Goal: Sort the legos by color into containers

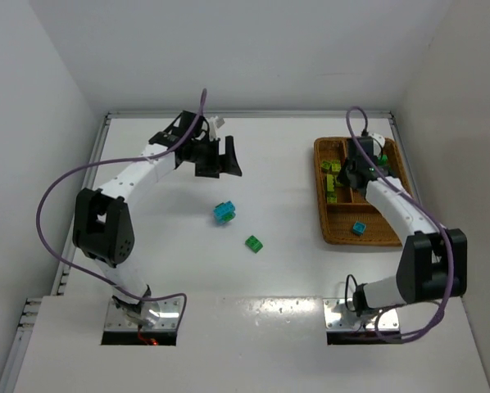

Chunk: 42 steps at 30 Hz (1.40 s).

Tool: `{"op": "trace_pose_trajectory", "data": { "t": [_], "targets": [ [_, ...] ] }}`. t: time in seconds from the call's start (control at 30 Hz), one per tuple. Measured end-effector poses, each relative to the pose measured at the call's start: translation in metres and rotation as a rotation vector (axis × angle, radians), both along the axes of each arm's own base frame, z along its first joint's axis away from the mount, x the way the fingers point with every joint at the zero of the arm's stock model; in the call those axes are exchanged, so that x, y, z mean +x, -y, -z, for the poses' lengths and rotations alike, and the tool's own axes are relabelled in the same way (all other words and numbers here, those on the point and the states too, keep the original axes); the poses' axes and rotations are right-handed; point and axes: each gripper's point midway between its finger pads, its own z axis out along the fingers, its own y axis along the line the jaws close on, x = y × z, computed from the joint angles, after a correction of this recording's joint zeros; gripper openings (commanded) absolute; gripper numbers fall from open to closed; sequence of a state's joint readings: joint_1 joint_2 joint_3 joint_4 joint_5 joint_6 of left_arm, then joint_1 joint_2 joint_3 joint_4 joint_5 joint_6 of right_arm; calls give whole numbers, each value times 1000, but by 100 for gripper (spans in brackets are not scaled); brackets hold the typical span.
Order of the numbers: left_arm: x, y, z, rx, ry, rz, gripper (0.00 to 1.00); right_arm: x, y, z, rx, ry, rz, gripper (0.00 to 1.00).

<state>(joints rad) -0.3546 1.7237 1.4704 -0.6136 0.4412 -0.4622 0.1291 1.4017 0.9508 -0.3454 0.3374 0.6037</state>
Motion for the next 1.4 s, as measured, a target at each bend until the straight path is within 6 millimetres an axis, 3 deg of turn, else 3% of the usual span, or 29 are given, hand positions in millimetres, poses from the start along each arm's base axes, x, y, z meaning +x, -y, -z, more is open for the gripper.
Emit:
{"op": "trace_pose_trajectory", "data": {
  "t": [0.1, 0.33, 0.53, 0.57, 0.63, 0.77, 0.87, 0.93, 1.03, 1.17, 1.3, 1.4],
  "targets": [
    [-5, -4, 10, 22, -20, 0, 91, 8, 25, 4, -2, -17, 72, 0],
    [-10, -8, 20, 47, -45, -2, 91, -5, 77, 20, -2, -65, 211, 1],
    [-11, -9, 21, 49, -47, -3, 91, -10, 79, 45, 5, -139, 219, 31],
    [-10, -9, 21, 53, -45, -6, 93, -11, 79, 49, 5, -149, 218, 44],
    [-9, -11, 22, 64, -44, -15, 93, -12, 78, 51, 9, -158, 219, 49],
    [-8, -22, 27, 123, -45, -55, 93, -13, 78, 49, 7, -155, 221, 49],
    [-4, -38, 33, 203, -38, -110, 93, -14, 77, 36, 6, -126, 217, 42],
    [-2, -50, 38, 264, -35, -150, 91, -13, 73, 19, 14, -82, 203, 32],
    [0, -64, 41, 332, -29, -194, 90, -6, 52, -11, 42, 5, 133, 28],
    [-6, -76, 44, 387, -13, -210, 92, 6, -26, -40, 92, 77, -98, 30],
    [-24, -77, 54, 434, -16, -157, 98, -7, -119, -31, 164, 32, -368, 42],
    [-39, -62, 62, 452, -13, -64, 99, -23, -155, -14, 204, -39, -486, 45]
  ]
}}
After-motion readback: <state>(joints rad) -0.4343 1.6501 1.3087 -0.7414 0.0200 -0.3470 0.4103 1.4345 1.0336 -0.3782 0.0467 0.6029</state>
